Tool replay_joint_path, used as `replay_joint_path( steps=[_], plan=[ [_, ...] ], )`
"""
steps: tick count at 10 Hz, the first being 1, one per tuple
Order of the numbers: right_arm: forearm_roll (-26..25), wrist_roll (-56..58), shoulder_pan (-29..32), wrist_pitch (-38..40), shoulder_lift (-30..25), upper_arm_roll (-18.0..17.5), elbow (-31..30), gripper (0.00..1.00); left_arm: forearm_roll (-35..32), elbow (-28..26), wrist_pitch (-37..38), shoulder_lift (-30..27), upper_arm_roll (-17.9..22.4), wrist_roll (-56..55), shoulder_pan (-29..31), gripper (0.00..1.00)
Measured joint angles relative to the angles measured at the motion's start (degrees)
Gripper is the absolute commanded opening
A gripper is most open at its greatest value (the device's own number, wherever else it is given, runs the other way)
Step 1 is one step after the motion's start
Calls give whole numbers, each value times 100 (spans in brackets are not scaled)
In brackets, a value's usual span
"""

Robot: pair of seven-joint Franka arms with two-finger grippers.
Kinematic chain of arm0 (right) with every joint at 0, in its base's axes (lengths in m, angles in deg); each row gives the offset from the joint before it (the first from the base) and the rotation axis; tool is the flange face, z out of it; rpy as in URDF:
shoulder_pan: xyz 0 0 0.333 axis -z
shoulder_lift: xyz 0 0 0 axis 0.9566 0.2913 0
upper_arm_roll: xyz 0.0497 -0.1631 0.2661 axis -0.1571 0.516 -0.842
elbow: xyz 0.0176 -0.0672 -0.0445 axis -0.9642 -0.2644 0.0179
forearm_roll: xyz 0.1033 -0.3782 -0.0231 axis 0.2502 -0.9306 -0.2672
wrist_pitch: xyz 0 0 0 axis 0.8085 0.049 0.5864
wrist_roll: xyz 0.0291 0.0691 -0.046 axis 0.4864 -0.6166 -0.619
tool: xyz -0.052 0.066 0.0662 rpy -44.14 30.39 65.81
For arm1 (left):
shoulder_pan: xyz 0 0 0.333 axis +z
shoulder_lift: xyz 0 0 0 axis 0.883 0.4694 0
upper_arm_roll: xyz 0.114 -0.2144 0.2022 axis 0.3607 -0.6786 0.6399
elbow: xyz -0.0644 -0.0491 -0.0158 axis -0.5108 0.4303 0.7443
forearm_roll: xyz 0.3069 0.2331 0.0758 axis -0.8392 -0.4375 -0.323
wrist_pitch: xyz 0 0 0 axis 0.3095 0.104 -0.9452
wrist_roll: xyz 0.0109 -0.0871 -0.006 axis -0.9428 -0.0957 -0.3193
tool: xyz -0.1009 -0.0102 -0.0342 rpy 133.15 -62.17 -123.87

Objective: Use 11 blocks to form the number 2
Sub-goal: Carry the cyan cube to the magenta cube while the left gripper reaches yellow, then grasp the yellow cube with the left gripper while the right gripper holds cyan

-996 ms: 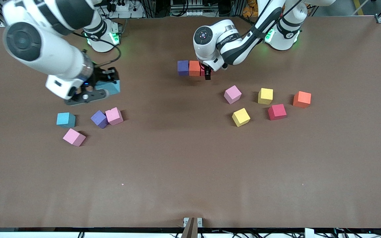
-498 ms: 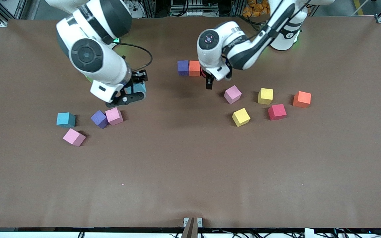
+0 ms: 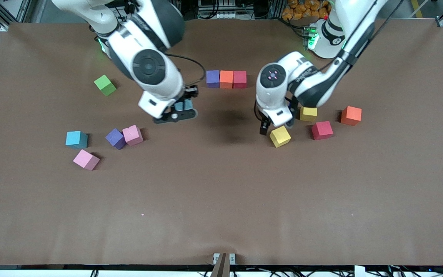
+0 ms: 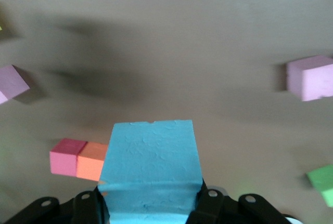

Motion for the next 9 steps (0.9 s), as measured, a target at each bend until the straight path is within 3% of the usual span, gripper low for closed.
replay_joint_path(
  steps=[4, 9],
  plan=[
    [-150, -868, -926, -457, 1231, 104, 739, 0, -315, 202, 5, 64, 1, 1689, 802, 100],
    [-169, -1260, -1317, -1205, 2009, 141, 923, 0, -627, 172, -174, 401, -96, 2168, 616, 100]
  ],
)
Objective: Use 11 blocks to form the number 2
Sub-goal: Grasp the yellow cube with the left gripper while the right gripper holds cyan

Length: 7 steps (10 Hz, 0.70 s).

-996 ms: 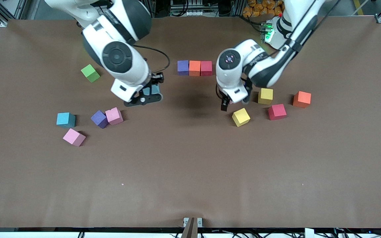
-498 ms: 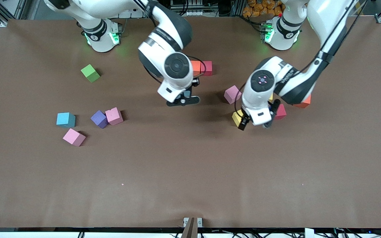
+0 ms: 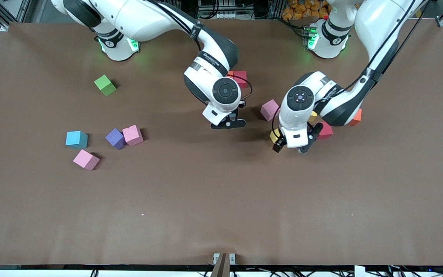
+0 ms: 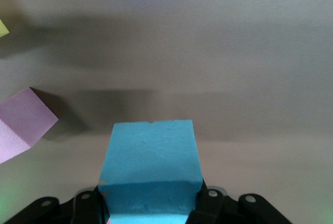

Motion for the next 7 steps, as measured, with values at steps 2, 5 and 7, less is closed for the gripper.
replay_joint_path(
  steps=[2, 5, 7],
  plan=[
    [0, -10, -212, -176, 230, 88, 43, 0, -4, -40, -1, 55, -12, 359, -96, 100],
    [-5, -19, -452, -276, 472, 113, 92, 0, -5, -288, -239, 167, 4, 884, -29, 100],
    [-17, -20, -511, -254, 498, 110, 92, 0, -117, -520, -619, 209, 26, 924, 20, 100]
  ],
)
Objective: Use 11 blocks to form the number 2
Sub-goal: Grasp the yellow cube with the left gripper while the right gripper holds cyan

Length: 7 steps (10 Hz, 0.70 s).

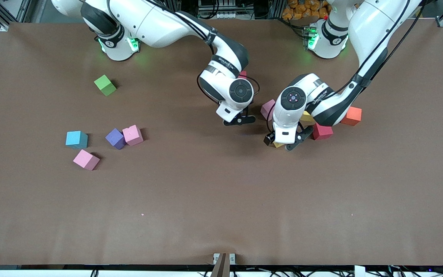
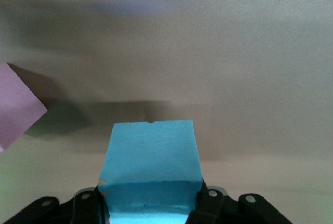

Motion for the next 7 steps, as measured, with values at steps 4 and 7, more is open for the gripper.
replay_joint_path(
  steps=[4, 7],
  plan=[
    [4, -113, -134, 18, 41, -9, -32, 0, -21, -201, -33, 5, 3, 573, 225, 100],
    [5, -413, -251, -115, 68, -38, -199, 0, -22, -332, -41, -8, -65, 960, 678, 100]
  ],
)
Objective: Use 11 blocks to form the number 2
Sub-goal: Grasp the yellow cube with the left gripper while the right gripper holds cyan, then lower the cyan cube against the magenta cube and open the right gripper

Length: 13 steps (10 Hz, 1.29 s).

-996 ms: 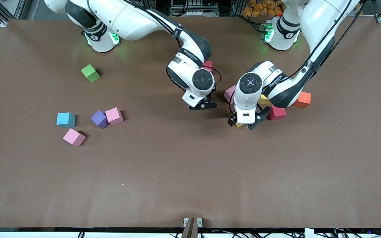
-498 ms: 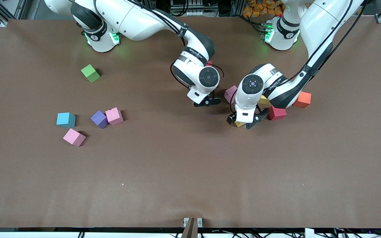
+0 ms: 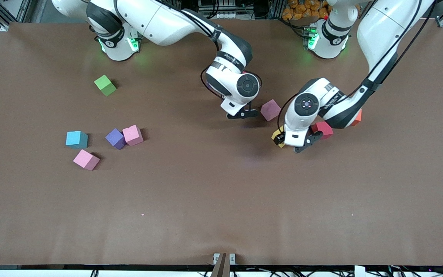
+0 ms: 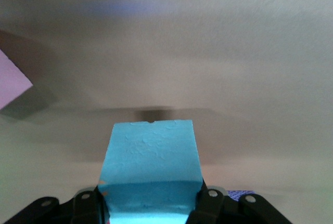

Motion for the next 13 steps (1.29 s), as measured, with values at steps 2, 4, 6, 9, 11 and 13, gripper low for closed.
replay_joint_path(
  steps=[2, 4, 6, 9, 11, 13],
  plan=[
    [0, -126, -27, -213, 5, -2, -99, 0, 0, -10, -4, -12, -343, 14, 470, 100],
    [14, -138, -35, -225, 6, -10, -107, 0, 46, -22, -5, -13, -534, 0, 735, 100],
    [68, -142, -61, -222, 7, -29, -121, 0, 240, -34, -67, -13, -547, -122, 756, 100],
    [105, -160, -70, -215, 10, -115, -175, 0, 280, -108, -383, -13, -572, -690, 755, 100],
    [106, -162, -89, -217, 19, -143, -274, 0, 280, -184, -526, -13, -600, -960, 743, 100],
    [106, -162, -115, -234, 48, -143, -338, 0, 280, -214, -543, -13, -608, -1135, 724, 100]
  ],
)
